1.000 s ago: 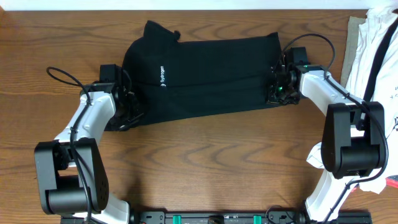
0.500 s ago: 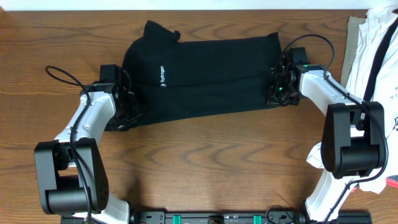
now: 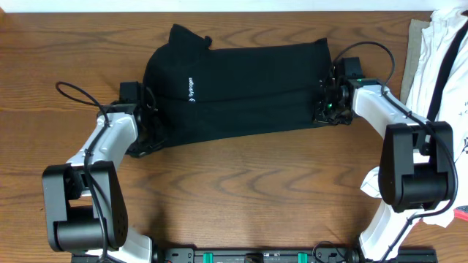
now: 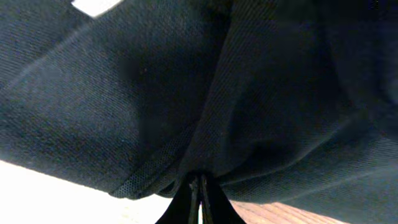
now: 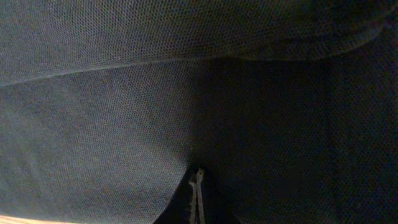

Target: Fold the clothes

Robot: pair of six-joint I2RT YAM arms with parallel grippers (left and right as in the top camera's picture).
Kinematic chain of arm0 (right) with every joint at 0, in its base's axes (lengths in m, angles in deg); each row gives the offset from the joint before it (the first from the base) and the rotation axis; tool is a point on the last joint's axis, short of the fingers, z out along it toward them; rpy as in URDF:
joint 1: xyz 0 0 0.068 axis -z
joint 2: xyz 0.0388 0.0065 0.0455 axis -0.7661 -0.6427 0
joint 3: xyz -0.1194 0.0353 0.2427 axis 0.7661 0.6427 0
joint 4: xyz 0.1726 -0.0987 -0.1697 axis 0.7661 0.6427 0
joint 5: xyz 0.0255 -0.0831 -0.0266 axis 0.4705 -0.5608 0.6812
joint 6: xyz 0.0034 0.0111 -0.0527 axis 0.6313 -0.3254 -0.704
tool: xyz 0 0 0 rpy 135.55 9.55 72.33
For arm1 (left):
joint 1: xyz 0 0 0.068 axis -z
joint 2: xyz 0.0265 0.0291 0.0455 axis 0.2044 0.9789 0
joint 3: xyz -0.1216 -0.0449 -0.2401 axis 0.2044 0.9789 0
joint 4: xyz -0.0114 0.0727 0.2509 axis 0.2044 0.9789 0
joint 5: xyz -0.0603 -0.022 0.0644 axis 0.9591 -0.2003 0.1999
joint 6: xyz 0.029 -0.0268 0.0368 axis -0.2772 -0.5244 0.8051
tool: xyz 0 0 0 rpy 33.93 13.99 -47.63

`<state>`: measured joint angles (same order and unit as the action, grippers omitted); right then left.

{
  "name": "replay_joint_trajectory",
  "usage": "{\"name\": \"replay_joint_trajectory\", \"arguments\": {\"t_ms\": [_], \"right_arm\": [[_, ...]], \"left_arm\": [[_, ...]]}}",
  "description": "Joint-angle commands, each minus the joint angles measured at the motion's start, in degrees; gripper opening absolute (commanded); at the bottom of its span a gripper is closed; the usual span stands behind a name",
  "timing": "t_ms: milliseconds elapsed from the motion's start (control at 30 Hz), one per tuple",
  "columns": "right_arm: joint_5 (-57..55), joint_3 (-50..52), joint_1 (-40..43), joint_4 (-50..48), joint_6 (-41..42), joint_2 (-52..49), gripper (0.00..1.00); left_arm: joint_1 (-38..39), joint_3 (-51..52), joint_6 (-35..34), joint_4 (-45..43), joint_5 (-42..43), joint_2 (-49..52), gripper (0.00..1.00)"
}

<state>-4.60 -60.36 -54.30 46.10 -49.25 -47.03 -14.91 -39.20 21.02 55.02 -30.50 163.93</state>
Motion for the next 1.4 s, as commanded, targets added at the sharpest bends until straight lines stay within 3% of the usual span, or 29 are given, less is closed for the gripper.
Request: {"name": "replay_joint_trajectory", "arguments": {"t_ms": [0, 400, 967, 1367], "right_arm": [[-5.60, 4.59, 0.26, 1.31, 1.38, -4.48, 0.01], [-12.00, 11.08, 0.28, 0.04, 7.19, -4.46, 0.01], [-12.04, 11.23, 0.63, 13.07, 11.45, -4.46, 0.01], [-13.14, 11.10, 0.63, 17.73, 10.80, -3.26, 0.01]], "left_arm": [[0.20, 1.77, -0.31, -0.52, -0.96, 0.90, 0.06], [0.17, 2.38, -0.33, -0.66, -6.60, 1.16, 0.06], [0.20, 1.84, -0.55, 13.86, -9.64, 0.17, 0.06], [0.17, 0.52, -0.52, 16.81, -4.50, -21.18, 0.06]]}}
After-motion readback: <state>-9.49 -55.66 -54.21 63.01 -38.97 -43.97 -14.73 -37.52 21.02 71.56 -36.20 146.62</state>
